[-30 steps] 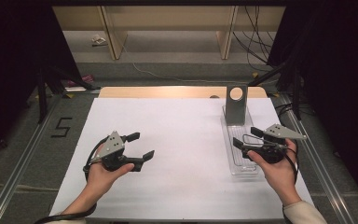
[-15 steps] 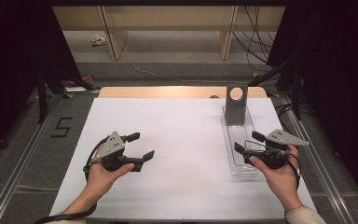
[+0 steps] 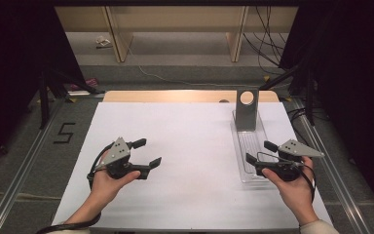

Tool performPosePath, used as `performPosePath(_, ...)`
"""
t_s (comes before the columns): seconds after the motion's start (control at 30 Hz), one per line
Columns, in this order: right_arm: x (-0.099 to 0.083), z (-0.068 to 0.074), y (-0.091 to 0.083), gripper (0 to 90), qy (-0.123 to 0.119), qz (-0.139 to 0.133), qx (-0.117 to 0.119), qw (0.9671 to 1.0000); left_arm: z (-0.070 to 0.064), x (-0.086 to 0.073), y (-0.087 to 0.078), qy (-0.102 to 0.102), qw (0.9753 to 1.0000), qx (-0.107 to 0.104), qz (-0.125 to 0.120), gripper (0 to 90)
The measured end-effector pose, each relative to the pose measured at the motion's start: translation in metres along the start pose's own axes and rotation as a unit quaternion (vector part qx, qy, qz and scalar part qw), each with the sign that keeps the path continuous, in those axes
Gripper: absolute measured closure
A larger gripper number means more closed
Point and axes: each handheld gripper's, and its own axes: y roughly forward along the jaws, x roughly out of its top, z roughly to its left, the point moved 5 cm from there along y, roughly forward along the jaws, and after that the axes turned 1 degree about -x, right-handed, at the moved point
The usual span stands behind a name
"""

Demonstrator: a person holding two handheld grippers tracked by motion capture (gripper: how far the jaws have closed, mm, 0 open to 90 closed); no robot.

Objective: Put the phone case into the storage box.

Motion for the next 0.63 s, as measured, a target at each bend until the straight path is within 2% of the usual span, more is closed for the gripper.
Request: performPosePath(0.63,-0.0021,-0.0011,-0.0008,16.9,-0.004,-0.01,0.001,0.9999,0.0004,-0.0009,0.0014,0.0,1.0,-0.001,0.002,15.9)
